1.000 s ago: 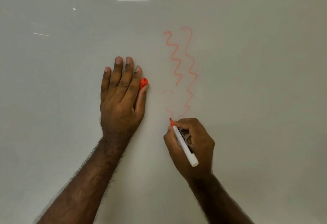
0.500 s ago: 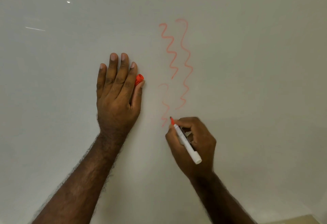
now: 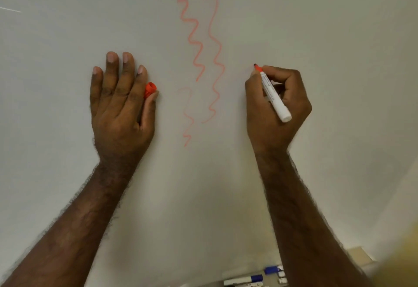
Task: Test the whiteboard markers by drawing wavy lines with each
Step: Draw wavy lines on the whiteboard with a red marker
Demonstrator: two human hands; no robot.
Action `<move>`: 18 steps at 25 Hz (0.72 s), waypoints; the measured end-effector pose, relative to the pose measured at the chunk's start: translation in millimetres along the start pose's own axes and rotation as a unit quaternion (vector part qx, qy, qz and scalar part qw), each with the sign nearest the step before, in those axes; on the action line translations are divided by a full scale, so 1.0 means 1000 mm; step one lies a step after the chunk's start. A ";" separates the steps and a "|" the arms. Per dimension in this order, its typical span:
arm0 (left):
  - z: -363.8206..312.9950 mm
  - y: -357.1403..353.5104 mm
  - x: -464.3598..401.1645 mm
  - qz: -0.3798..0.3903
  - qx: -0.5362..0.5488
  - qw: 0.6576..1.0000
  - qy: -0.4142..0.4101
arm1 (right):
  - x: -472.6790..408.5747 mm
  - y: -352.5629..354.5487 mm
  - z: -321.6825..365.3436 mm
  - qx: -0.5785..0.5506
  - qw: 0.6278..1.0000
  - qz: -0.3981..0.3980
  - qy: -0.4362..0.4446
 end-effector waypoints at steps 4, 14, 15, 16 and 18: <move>0.000 -0.002 0.002 0.002 0.002 1.000 0.006 | 0.026 0.003 -0.008 0.016 1.000 0.012 -0.003; -0.003 -0.001 0.007 0.013 0.001 1.000 -0.002 | 0.086 0.016 -0.036 0.007 0.997 0.013 -0.077; -0.004 -0.001 0.009 0.016 0.002 1.000 -0.002 | 0.088 0.018 -0.039 -0.007 0.994 0.030 -0.101; -0.005 -0.001 0.010 0.019 0.001 1.000 -0.002 | 0.090 0.016 -0.040 -0.023 0.989 0.068 -0.130; -0.007 -0.001 0.014 0.032 0.007 0.999 0.003 | 0.097 0.011 -0.038 -0.054 0.969 0.158 -0.185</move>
Point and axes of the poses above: each hand's wrist, its own x-axis away from the middle knuckle, its own y-axis out of the back of the hand, z = x × y, the point moved 6 cm from there along -x, towards the middle knuckle, and after that the axes turned 6 degrees about z, right-handed, at the moved point
